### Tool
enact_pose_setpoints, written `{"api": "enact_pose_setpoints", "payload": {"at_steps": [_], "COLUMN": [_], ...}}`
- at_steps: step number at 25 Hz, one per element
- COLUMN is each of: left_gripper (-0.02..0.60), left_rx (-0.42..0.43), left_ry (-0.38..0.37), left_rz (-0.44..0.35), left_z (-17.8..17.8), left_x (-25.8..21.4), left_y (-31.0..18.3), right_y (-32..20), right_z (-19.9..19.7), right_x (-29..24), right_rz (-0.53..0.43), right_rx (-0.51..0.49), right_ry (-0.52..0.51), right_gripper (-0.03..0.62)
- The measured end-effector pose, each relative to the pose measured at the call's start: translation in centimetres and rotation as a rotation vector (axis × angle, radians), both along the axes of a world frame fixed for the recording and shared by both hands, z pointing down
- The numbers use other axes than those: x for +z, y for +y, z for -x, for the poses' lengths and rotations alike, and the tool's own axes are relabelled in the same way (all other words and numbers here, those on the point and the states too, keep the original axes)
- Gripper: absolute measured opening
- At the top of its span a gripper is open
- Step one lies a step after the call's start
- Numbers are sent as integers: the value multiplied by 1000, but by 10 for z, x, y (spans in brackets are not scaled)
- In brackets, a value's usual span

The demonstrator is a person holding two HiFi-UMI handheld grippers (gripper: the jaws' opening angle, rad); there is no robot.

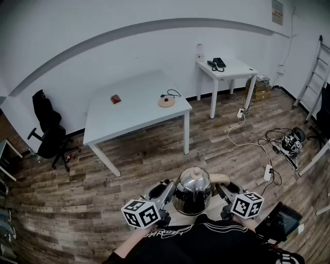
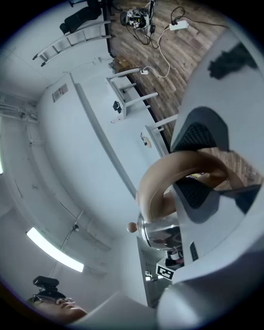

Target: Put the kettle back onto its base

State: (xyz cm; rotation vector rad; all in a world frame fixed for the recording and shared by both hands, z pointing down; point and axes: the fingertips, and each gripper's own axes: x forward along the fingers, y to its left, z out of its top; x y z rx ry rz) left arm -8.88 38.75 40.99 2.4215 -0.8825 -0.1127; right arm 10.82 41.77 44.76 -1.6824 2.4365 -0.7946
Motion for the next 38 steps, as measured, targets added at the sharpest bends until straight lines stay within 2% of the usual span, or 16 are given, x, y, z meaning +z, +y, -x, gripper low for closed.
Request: {"api": "enact_pose_setpoints", "payload": {"at_steps": [6,12,17,21,30,38], "left_gripper": [103,101,101,101,101,101], "left_rx": [-15,-69,-84,-113,-174,-185], "left_ry": [-34,-55,-63,-61,-45,-32], "left_rz": [13,48,14,-17,-3,18], "left_z": [-32,-74,-113,-129,-113,-83], "left_x": [16,35,24,13,18,32], "left_y": [-54,-144,-224,-268,-344,-464], "right_y": [-55,-151,-231,-280,-375,-493], "right_z": [-30,-75,-113,-129,-114,-83], "right_x": [23,43,35,23,20,34], "right_rz": [15,39,24,2,0,35], "right_rx": [-20,-59,-86,-128,-201,-218], "right_ry": [-43,-51,-53,-38,-13,-7], "right_gripper": [152,152,152,152,152,152]}}
